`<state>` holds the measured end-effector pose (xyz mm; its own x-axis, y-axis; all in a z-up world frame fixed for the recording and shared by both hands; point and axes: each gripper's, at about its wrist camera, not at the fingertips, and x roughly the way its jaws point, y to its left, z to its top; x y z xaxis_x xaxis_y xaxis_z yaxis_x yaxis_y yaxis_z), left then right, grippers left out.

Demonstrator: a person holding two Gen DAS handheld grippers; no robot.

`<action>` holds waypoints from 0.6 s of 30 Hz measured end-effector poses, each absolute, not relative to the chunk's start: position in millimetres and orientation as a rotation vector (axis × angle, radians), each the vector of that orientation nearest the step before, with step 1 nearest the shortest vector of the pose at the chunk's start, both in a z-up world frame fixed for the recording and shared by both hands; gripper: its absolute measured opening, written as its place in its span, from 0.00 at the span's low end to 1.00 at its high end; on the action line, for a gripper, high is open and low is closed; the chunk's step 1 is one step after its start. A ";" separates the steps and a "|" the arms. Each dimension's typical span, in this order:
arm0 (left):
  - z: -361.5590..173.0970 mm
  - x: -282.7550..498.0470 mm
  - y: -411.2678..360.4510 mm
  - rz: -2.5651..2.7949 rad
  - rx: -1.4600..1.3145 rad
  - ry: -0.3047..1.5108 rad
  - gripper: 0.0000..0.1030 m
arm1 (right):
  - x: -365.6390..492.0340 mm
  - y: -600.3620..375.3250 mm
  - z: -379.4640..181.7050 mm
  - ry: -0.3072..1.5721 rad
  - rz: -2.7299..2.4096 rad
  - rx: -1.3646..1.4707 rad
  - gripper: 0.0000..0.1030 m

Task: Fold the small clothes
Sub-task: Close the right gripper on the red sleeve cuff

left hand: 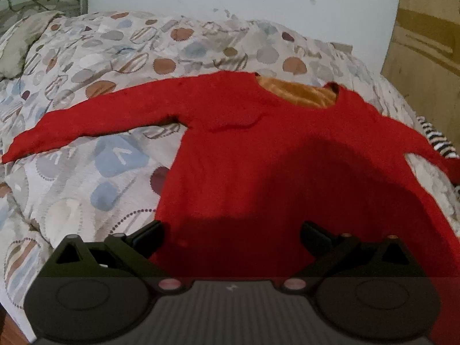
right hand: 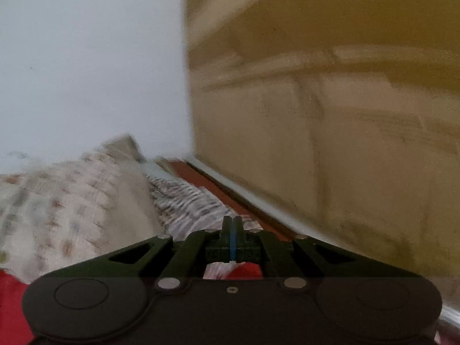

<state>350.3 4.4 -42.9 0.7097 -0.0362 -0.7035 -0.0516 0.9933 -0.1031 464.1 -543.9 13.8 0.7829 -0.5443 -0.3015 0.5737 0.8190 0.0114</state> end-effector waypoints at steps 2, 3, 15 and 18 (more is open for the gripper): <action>-38.6 345.9 8.1 0.013 -0.136 0.768 1.00 | 466.6 -522.6 42.2 0.259 -0.531 0.045 0.00; -37.0 343.9 9.6 0.015 -0.143 0.762 1.00 | 467.3 -512.7 54.4 0.243 -0.496 0.027 0.00; -44.3 344.2 6.0 0.000 -0.119 0.775 1.00 | 465.5 -546.6 10.1 0.395 -0.579 0.201 0.61; -55.4 347.7 3.2 -0.008 -0.120 0.791 1.00 | 460.8 -576.1 -21.3 0.433 -0.677 0.279 0.69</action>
<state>347.7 3.2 -55.4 0.7036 -0.0520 -0.7087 -0.0377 0.9932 -0.1103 460.8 -576.1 -21.3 0.6958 -0.5416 -0.4717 0.6555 0.7473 0.1089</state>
